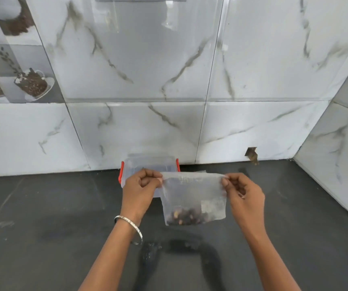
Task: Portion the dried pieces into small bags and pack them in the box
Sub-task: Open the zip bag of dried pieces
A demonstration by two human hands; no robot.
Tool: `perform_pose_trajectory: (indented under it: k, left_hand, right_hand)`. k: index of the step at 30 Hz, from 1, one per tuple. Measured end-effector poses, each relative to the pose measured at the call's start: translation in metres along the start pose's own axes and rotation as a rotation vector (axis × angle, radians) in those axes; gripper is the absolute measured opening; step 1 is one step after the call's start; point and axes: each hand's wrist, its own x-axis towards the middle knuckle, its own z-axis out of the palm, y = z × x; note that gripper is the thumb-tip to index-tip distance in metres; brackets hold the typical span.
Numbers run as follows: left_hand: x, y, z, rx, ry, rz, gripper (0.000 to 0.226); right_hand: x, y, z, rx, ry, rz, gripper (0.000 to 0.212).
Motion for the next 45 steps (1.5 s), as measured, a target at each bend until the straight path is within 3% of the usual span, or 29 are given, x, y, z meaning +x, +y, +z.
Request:
perform_pose_trajectory:
  k: [2, 11, 13, 14, 16, 20, 23, 27, 30, 33, 35, 37, 39, 41, 45]
  left_hand:
    - [-0.018, -0.018, -0.003, -0.018, 0.027, -0.096, 0.001]
    - [-0.054, -0.065, -0.005, -0.144, 0.071, -0.350, 0.025]
    - [-0.055, -0.061, -0.002, -0.173, 0.067, -0.386, 0.023]
    - [-0.055, -0.059, -0.001, -0.181, 0.066, -0.399, 0.022]
    - [-0.055, -0.055, 0.001, -0.194, 0.065, -0.417, 0.023]
    - [-0.053, -0.045, 0.004, -0.253, 0.078, -0.406, 0.032]
    - [-0.049, -0.042, 0.005, -0.273, 0.071, -0.354, 0.039]
    - [-0.042, -0.042, 0.006, -0.307, 0.023, -0.315, 0.036]
    - [-0.037, -0.039, 0.007, -0.302, -0.007, -0.296, 0.023]
    - [-0.031, -0.039, 0.009, -0.208, 0.020, -0.308, 0.019]
    - [-0.027, -0.040, 0.010, 0.000, 0.078, -0.257, 0.024]
    - [-0.026, -0.040, 0.015, 0.316, 0.151, -0.096, 0.040]
    - [-0.029, -0.029, 0.023, 0.595, 0.204, 0.143, 0.039]
    - [-0.029, -0.014, 0.038, 0.721, 0.129, 0.339, 0.035]
    - [-0.024, 0.001, 0.073, 0.762, -0.198, 0.367, 0.052]
  right_hand:
    - [-0.023, 0.015, 0.000, -0.008, -0.023, 0.041, 0.011]
    - [-0.075, 0.053, 0.002, 0.023, -0.113, 0.249, 0.015]
    - [-0.072, 0.054, 0.000, 0.093, -0.150, 0.340, 0.005]
    - [-0.070, 0.053, 0.000, 0.128, -0.175, 0.402, 0.011]
    - [-0.062, 0.051, -0.001, 0.176, -0.199, 0.498, 0.027]
    - [-0.043, 0.032, 0.003, 0.112, -0.122, 0.497, 0.018]
    - [-0.026, 0.024, 0.009, 0.073, -0.165, 0.532, 0.023]
    - [-0.002, 0.032, 0.021, 0.084, -0.306, 0.798, 0.035]
    - [0.006, 0.037, 0.026, 0.241, -0.312, 0.933, 0.032]
    - [0.009, 0.034, 0.021, 0.433, -0.258, 0.915, 0.021]
    - [0.009, 0.032, 0.016, 0.473, -0.211, 0.845, 0.021]
    - [0.008, 0.027, 0.012, 0.489, -0.179, 0.780, 0.023]
    - [0.005, 0.021, 0.008, 0.486, -0.170, 0.715, 0.025]
    - [0.002, 0.015, 0.006, 0.489, -0.169, 0.648, 0.027]
    - [-0.007, 0.005, 0.006, 0.481, -0.165, 0.507, 0.021]
